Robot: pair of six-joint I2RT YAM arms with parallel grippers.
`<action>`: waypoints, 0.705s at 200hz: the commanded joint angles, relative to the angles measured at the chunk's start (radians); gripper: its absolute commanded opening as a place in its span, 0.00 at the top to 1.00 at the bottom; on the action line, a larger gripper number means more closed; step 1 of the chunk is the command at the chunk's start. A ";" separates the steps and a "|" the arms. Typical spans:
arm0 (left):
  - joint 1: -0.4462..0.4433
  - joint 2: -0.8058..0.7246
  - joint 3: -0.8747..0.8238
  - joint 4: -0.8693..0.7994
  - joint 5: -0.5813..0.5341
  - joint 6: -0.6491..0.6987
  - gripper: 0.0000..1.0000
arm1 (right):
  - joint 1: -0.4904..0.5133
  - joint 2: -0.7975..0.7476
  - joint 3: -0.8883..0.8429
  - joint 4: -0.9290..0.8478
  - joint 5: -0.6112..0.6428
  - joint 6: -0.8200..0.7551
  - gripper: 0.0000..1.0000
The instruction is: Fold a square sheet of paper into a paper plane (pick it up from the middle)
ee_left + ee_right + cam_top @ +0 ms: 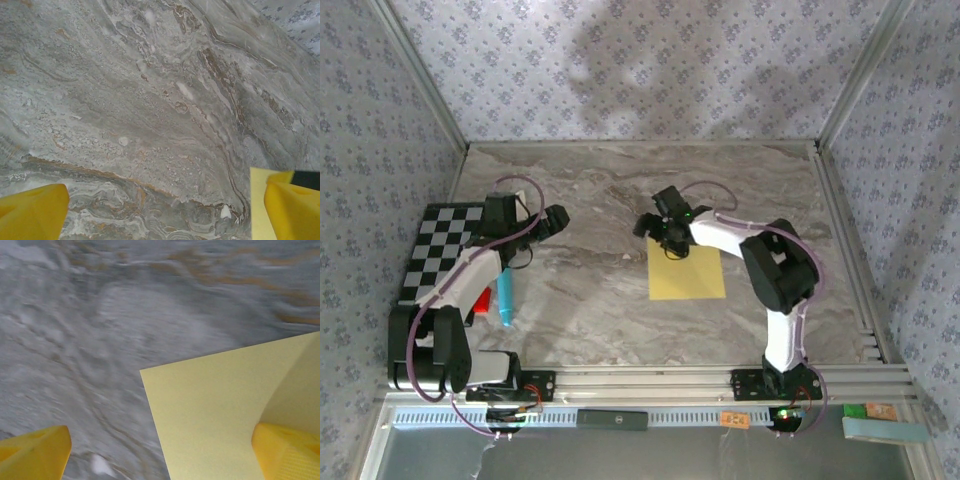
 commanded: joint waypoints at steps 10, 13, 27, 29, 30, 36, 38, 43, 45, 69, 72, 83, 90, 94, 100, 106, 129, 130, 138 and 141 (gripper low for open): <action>-0.006 -0.046 -0.001 -0.038 0.003 -0.010 0.00 | 0.036 0.134 0.128 -0.012 0.032 0.140 0.06; -0.006 -0.046 -0.001 -0.041 0.004 -0.010 0.00 | 0.036 0.143 0.144 -0.011 0.026 0.136 0.06; -0.009 -0.043 0.006 -0.056 0.010 -0.010 0.00 | 0.033 0.154 0.204 -0.014 0.002 0.103 0.09; -0.009 -0.041 0.007 -0.059 0.011 -0.010 0.00 | 0.032 0.151 0.208 -0.012 0.000 0.098 0.10; -0.010 -0.040 0.008 -0.060 0.012 -0.009 0.00 | 0.031 0.149 0.210 -0.012 -0.001 0.095 0.10; -0.011 -0.038 0.012 -0.066 0.013 -0.008 0.00 | 0.028 0.133 0.217 -0.003 -0.008 0.073 0.10; -0.012 -0.037 0.014 -0.067 0.013 -0.008 0.00 | 0.028 0.126 0.217 0.000 -0.010 0.065 0.10; -0.014 -0.035 0.016 -0.070 0.015 -0.008 0.00 | 0.027 0.106 0.216 0.008 -0.014 0.042 0.10; -0.014 -0.033 0.017 -0.072 0.016 -0.009 0.00 | 0.026 0.098 0.214 0.009 -0.014 0.033 0.10; -0.024 -0.017 0.027 -0.077 0.018 -0.017 0.00 | 0.003 -0.022 0.155 -0.005 -0.007 -0.082 0.10; -0.027 -0.014 0.026 -0.076 0.018 -0.017 0.00 | -0.002 -0.035 0.144 -0.009 -0.006 -0.095 0.10; -0.034 -0.002 0.030 -0.074 0.019 -0.023 0.00 | -0.021 -0.074 0.105 -0.034 -0.004 -0.144 0.10; -0.040 0.007 0.034 -0.074 0.019 -0.026 0.00 | -0.035 -0.090 0.080 -0.053 -0.005 -0.172 0.11; -0.043 0.012 0.036 -0.074 0.019 -0.028 0.00 | -0.043 -0.097 0.067 -0.065 -0.005 -0.188 0.11; -0.047 0.019 0.039 -0.074 0.019 -0.029 0.00 | -0.054 -0.104 0.054 -0.081 -0.006 -0.203 0.12; -0.053 0.026 0.042 -0.075 0.019 -0.031 0.00 | -0.066 -0.109 0.039 -0.100 -0.009 -0.221 0.13; -0.076 0.056 0.060 -0.080 0.018 -0.039 0.00 | -0.102 -0.115 0.002 -0.137 -0.053 -0.276 0.16; -0.077 0.057 0.062 -0.080 0.018 -0.039 0.00 | -0.103 -0.115 0.001 -0.138 -0.054 -0.278 0.16; -0.086 0.066 0.068 -0.080 0.017 -0.041 0.00 | -0.109 -0.110 0.003 -0.163 -0.058 -0.292 0.17; -0.089 0.070 0.070 -0.080 0.016 -0.043 0.00 | -0.112 -0.108 0.003 -0.174 -0.055 -0.295 0.17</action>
